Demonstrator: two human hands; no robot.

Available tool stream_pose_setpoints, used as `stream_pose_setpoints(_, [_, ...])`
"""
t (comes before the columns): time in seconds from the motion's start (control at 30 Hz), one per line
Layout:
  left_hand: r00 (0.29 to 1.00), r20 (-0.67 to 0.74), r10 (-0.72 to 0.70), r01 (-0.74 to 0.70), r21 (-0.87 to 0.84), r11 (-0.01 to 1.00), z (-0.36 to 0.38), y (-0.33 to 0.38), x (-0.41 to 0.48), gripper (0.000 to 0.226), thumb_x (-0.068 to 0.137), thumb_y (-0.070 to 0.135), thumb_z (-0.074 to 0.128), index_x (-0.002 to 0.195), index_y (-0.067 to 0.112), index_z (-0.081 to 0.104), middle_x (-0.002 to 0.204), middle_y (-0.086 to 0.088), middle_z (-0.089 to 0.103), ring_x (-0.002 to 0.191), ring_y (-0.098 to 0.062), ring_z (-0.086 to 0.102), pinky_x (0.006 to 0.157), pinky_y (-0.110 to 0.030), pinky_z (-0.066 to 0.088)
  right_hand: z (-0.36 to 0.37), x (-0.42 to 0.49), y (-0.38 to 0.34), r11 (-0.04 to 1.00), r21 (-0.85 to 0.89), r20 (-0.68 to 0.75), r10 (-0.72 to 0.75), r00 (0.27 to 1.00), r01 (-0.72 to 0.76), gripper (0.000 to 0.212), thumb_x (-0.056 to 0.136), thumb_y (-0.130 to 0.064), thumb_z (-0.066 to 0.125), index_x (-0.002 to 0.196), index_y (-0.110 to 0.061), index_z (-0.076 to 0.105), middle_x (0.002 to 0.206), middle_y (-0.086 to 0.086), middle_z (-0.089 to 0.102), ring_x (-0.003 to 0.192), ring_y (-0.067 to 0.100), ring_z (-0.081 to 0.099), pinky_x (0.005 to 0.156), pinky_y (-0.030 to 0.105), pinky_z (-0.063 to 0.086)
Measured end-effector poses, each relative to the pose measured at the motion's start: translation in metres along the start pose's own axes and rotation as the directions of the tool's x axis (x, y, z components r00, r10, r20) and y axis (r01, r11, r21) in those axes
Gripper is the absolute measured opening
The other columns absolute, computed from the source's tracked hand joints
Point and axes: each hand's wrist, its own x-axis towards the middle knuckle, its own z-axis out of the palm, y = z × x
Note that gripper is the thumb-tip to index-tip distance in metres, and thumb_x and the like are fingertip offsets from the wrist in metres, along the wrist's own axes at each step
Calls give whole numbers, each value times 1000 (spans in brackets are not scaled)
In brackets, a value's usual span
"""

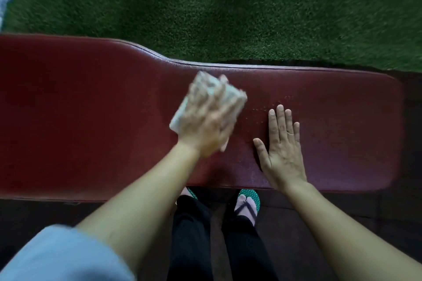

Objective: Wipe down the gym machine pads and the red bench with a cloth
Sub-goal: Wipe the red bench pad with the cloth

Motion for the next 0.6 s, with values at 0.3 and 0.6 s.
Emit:
stream_pose_setpoints(0.3, [846, -152, -511, 486, -174, 856, 5, -29, 56, 47, 93, 51, 36, 139, 43, 33, 150, -6, 40, 139, -39, 30, 112, -61, 24, -2, 0, 5, 999, 36, 4, -36, 999, 36, 69, 97, -46, 26, 152, -11, 3, 160, 5, -5, 146, 18, -12, 118, 35, -11])
stream_pose_setpoints(0.6, [993, -79, -87, 85, -24, 996, 10, -1, -116, 48, 90, 40, 49, 139, 38, 45, 149, -11, 40, 140, -40, 28, 113, -57, 24, -3, -11, 13, 998, 37, -2, -50, 999, 50, 67, 97, -44, 25, 151, -9, 5, 160, 6, -3, 147, 19, -10, 119, 37, -8])
